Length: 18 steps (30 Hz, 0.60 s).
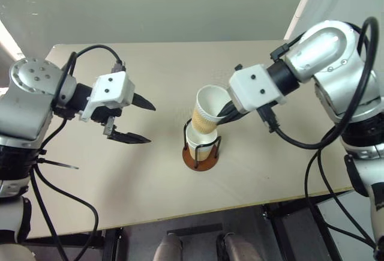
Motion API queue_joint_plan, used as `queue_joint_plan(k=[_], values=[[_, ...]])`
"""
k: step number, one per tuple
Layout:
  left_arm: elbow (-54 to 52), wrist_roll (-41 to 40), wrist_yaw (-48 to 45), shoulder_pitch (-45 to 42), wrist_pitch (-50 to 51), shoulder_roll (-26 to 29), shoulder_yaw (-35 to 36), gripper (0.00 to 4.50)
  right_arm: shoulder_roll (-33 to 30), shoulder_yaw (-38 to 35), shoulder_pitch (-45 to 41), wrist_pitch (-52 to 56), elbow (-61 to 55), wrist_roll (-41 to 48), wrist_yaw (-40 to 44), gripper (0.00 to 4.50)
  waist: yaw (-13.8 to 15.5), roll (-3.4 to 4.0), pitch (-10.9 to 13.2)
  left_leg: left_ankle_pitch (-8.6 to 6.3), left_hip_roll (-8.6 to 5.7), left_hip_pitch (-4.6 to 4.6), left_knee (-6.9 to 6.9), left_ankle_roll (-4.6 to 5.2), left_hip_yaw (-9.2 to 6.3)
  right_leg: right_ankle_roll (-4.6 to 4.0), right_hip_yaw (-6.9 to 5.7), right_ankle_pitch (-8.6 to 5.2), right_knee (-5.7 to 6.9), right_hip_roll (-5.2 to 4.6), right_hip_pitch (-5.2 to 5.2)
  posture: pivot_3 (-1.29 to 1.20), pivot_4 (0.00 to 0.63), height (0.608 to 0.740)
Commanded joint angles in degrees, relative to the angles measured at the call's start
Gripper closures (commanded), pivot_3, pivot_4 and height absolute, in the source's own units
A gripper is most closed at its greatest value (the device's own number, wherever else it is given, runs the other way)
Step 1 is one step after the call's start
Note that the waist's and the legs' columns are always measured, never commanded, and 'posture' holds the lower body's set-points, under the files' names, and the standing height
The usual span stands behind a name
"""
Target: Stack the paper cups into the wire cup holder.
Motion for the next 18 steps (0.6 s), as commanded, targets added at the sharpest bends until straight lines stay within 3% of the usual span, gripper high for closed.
queue_joint_plan(k=[1,18], values=[[-1.2,0.1,-0.1,-1.4,0.1,0.0,1.1,0.0,1.2,1.0,-1.0,-3.0,1.3,-2.0,-0.1,4.48,0.0,0.0,0.0,0.0,0.0,0.0,0.0,0.0,0.0,0.0,0.0,0.0,0.0,0.0,0.0,0.0,0.15,0.74],[-2.4,-4.4,1.5,-3.5,7.1,1.2,5.3,0.0,0.1,5.0,0.3,-8.0,3.2,-1.3,0.3,4.48,-0.2,0.0,0.0,0.0,-0.01,-0.04,0.02,0.0,0.02,-0.01,0.03,0.0,0.06,0.0,-0.08,0.0,0.15,0.74]])
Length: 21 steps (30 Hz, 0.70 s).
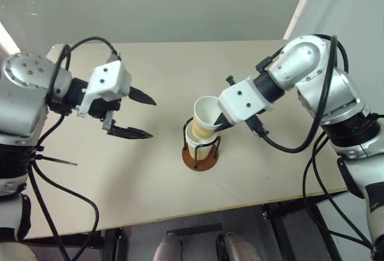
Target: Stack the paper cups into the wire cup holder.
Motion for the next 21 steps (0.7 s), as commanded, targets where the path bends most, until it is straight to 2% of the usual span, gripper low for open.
queue_joint_plan(k=[1,6,9,15,17,21], values=[[-1.5,-1.0,0.4,-0.6,0.9,1.1,2.4,0.0,-0.7,-0.2,-0.3,-0.7,-1.3,1.4,0.3,4.48,0.0,0.0,0.0,0.0,0.0,0.01,-0.01,0.0,0.0,0.0,0.0,0.0,0.0,0.0,0.0,0.0,0.15,0.74],[-2.2,-1.1,0.9,-0.1,1.3,1.1,2.5,0.0,0.9,0.0,0.1,-1.7,0.0,-0.4,0.2,4.48,-0.1,0.0,0.0,0.0,0.01,0.0,-0.01,0.0,0.0,0.0,0.0,0.0,0.0,0.0,-0.01,0.0,0.15,0.74],[-2.4,-1.1,1.4,0.5,1.1,1.1,2.4,0.0,2.2,-0.8,0.0,-1.0,0.5,-0.7,0.0,3.93,-0.1,0.0,0.0,0.0,0.01,0.0,0.0,0.0,-0.01,0.0,0.0,0.0,0.02,0.0,-0.02,0.0,0.15,0.74],[-3.0,-1.1,1.9,1.8,0.8,1.2,2.6,0.0,5.0,-4.1,-1.7,3.1,3.2,-0.3,-4.2,1.98,-0.2,0.0,0.0,0.0,0.01,0.0,0.0,0.0,-0.01,0.0,0.0,0.0,0.04,0.0,-0.05,0.0,0.15,0.74],[-3.2,-1.3,2.4,2.4,1.2,1.1,3.0,0.0,5.7,-6.4,-2.0,6.3,3.9,1.4,-5.9,1.98,-0.2,0.0,0.0,0.0,0.0,0.0,0.0,0.0,-0.01,0.0,0.0,0.0,0.04,0.0,-0.05,0.0,0.15,0.74],[-1.9,-2.2,7.5,4.2,3.4,-1.0,5.5,0.0,10.6,-16.1,-1.1,20.3,5.7,9.0,-15.4,1.98,-0.2,0.0,0.0,0.02,0.01,0.0,-0.01,-0.03,0.01,-0.02,0.01,-0.01,0.04,0.01,-0.07,0.0,0.15,0.74]])
